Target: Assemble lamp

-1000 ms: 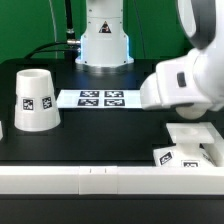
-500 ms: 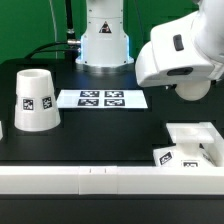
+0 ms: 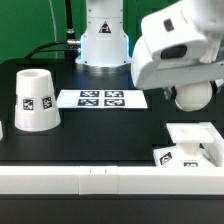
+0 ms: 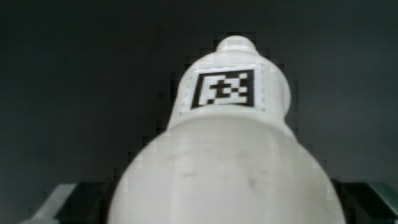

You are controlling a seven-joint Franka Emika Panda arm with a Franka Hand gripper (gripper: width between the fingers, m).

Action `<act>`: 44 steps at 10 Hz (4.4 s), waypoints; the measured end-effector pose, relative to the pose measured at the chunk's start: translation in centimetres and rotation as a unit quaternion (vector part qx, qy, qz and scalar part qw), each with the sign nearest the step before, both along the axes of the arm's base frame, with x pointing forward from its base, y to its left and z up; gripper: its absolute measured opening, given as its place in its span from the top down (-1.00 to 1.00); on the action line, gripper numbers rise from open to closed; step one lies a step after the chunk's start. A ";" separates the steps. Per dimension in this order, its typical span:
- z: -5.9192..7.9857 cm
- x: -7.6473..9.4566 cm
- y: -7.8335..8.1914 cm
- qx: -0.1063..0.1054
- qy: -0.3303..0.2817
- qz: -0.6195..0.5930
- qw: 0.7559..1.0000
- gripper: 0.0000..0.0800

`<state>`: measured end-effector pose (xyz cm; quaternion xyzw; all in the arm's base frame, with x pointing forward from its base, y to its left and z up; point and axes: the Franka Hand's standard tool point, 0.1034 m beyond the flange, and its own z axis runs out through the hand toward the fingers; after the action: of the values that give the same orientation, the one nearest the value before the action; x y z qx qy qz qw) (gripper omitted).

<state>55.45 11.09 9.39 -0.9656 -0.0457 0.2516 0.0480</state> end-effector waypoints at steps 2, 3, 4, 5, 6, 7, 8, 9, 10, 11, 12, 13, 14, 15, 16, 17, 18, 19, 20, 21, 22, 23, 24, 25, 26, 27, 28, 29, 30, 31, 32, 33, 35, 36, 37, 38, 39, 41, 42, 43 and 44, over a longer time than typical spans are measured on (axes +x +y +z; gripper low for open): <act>2.3 1.5 -0.7 0.003 -0.046 -0.005 0.999 -0.44; 3.8 1.9 -1.0 0.002 -0.067 -0.009 0.998 -0.44; 5.0 2.3 -1.0 0.002 -0.097 -0.011 0.995 -0.44; 6.4 2.9 -1.1 0.003 -0.127 -0.013 0.992 -0.44; 7.0 3.7 -1.1 0.005 -0.174 -0.017 0.985 -0.44; 6.6 3.4 -1.1 0.005 -0.195 -0.019 0.981 -0.45; 6.4 3.9 -1.1 0.006 -0.229 -0.023 0.973 -0.45; 6.4 4.2 -1.2 0.007 -0.261 -0.026 0.965 -0.45; 6.2 4.4 -1.3 0.009 -0.301 -0.028 0.953 -0.45; 5.3 4.4 -1.5 0.011 -0.338 -0.014 0.941 -0.45; 4.9 4.4 -1.5 0.013 -0.377 -0.009 0.926 -0.45; 5.2 4.7 -1.6 0.015 -0.406 -0.001 0.914 -0.45; 5.5 5.1 -1.7 0.017 -0.429 0.001 0.903 -0.45; 5.2 4.9 -1.8 0.017 -0.437 0.000 0.899 -0.45; 5.2 5.0 -1.7 0.017 -0.436 0.000 0.900 -0.45; 5.2 5.0 -1.7 0.017 -0.435 0.000 0.900 -0.45; 5.3 5.0 -1.7 0.016 -0.438 0.024 0.898 -0.45; 5.5 5.1 -1.7 0.013 -0.442 0.062 0.895 -0.45; 6.0 5.4 -2.3 0.011 -0.446 0.084 0.891 -0.45; 6.6 5.9 -2.6 0.010 -0.449 0.100 0.888 -0.45; 7.0 6.4 -2.6 0.010 -0.454 0.114 0.884 -0.45; 6.6 6.2 -2.6 0.011 -0.451 0.110 0.886 -0.45; 6.6 6.2 -2.6 0.011 -0.450 0.109 0.886 -0.45; 6.6 6.1 -2.6 0.011 -0.450 0.109 0.886 -0.45; 6.5 6.1 -2.6 0.011 -0.450 0.109 0.886 -0.45; 6.5 6.1 -2.6 0.011 -0.449 0.110 0.887 -0.45; 6.3 6.4 -2.7 0.011 -0.449 0.146 0.881 -0.45; 6.2 6.8 -2.7 0.011 -0.450 0.163 0.878 -0.45; 6.1 7.1 -2.5 0.012 -0.451 0.169 0.876 -0.45; 5.8 7.1 -2.6 0.013 -0.449 0.175 0.876 -0.45; 5.4 7.0 -2.6 0.013 -0.446 0.175 0.878 -0.45; 5.3 7.1 -2.7 0.013 -0.445 0.175 0.878 -0.45; 4.8 7.3 -2.9 0.013 -0.443 0.174 0.880 -0.45; 4.7 7.3 -2.9 0.013 -0.442 0.174 0.880 -0.45; 4.4 7.2 -2.9 0.013 -0.440 0.174 0.881 -0.45; 4.1 7.1 -2.9 0.013 -0.438 0.174 0.882 -0.45; 3.8 7.0 -2.9 0.014 -0.436 0.174 0.883 -0.45; 3.1 6.8 -2.9 0.014 -0.431 0.174 0.885 -0.45; 3.0 6.9 -2.9 0.015 -0.434 0.174 0.884 -0.45; 3.0 7.0 -2.8 0.015 -0.437 0.174 0.882 -0.45; 3.0 7.0 -2.8 0.015 -0.438 0.174 0.882 -0.45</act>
Offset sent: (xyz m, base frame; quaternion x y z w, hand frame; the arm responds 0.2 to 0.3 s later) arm -0.0007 -0.0081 0.0470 -0.0045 0.1402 0.0190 0.9899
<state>62.47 8.34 12.39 -0.9530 -0.2332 -0.1932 -0.0074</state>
